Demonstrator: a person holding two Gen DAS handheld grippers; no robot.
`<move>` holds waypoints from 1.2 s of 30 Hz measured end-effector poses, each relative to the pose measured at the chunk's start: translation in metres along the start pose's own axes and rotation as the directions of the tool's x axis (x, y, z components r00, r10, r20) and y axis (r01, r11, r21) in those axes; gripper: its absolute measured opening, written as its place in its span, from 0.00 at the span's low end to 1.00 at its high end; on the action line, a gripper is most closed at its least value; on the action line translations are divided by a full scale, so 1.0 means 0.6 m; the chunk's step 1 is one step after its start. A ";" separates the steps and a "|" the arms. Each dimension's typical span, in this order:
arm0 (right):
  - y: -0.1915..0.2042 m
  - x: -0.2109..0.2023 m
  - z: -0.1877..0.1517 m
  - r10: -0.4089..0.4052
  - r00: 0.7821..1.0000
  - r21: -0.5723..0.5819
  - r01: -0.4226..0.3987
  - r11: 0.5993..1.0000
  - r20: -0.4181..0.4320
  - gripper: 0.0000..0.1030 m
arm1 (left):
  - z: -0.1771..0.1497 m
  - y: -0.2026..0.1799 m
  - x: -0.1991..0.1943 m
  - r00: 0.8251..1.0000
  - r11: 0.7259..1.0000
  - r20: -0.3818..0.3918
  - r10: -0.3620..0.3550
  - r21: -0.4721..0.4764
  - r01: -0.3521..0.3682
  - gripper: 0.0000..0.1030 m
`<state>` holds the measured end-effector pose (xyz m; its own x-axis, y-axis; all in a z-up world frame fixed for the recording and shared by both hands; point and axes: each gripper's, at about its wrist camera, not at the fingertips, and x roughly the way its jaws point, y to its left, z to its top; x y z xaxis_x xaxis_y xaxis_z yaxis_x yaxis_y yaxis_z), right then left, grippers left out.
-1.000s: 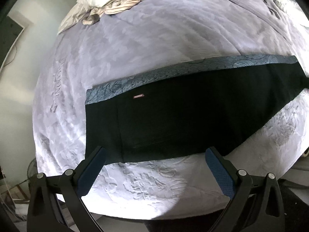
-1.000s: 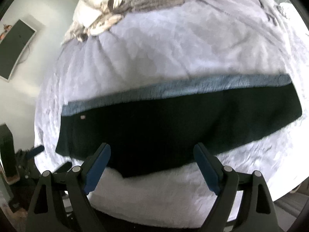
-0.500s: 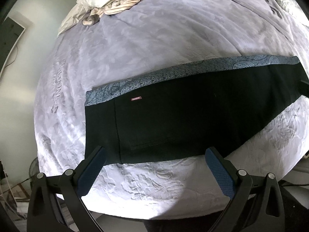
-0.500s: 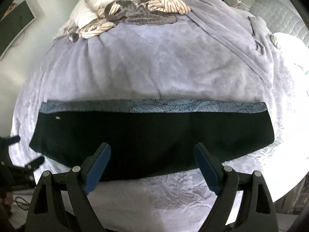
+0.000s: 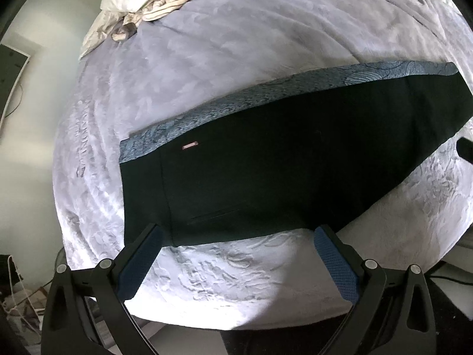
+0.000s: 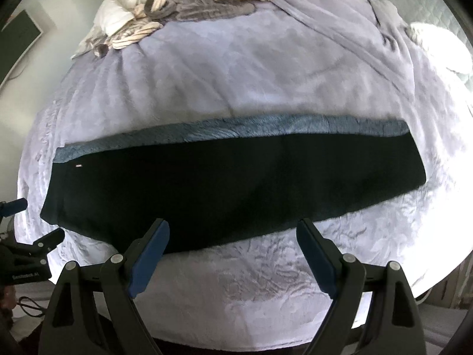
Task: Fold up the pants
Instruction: 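Release the trousers and hold both grippers open above them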
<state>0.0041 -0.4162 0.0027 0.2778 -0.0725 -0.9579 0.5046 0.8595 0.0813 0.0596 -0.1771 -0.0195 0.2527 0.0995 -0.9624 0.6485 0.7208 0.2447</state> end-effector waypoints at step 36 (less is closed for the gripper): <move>-0.339 0.079 0.014 0.038 0.992 0.163 -0.018 0.986 -0.121 0.87 | 0.151 -0.368 -0.003 0.988 0.993 -0.121 -0.092 0.057 0.099 0.99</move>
<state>-0.0787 -0.5988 -0.0571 0.1955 0.0218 -0.9805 0.6262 0.7666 0.1419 -0.0190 -0.3986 -0.0613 0.1036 0.1150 -0.9879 0.7101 0.6870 0.1545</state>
